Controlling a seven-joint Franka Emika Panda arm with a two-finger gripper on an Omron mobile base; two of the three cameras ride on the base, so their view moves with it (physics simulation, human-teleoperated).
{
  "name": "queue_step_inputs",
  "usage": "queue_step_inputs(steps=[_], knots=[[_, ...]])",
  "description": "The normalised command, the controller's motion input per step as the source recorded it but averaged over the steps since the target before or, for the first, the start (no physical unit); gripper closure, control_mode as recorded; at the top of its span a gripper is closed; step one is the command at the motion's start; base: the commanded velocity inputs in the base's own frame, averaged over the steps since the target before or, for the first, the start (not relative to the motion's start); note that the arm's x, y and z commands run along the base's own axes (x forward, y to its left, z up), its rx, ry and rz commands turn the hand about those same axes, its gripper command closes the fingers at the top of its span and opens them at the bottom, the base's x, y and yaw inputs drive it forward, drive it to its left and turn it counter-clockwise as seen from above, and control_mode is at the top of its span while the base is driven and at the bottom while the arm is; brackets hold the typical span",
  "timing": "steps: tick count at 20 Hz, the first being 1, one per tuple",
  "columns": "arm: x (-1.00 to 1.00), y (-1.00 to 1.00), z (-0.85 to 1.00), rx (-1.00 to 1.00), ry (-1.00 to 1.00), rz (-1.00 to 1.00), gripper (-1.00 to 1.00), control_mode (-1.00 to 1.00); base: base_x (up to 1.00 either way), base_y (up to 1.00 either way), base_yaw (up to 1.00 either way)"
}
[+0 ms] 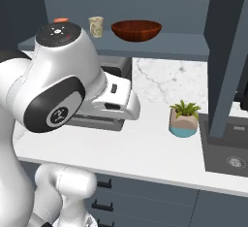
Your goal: Gather all objects into one cabinet and sort the glasses and bowls to opposite sides.
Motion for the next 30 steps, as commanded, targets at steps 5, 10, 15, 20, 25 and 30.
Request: queue_step_inputs(steps=[5,10,15,20,25,30], knots=[[0.0,0.0,0.0,0.0,0.0,0.0,-1.0,1.0,-0.58,-0.18,0.0],[0.0,0.0,0.0,0.0,0.0,0.0,-1.0,1.0,-1.0,-0.36,0.0],[0.0,0.0,0.0,0.0,0.0,0.0,-1.0,1.0,-0.95,-0.19,0.0],[0.0,0.0,0.0,0.0,0.0,0.0,-1.0,1.0,-0.15,-0.23,-0.01],[0.0,0.0,0.0,0.0,0.0,0.0,-1.0,1.0,0.17,-0.98,-0.11],[0.0,0.0,0.0,0.0,0.0,0.0,-1.0,1.0,0.01,-1.0,-0.09]])
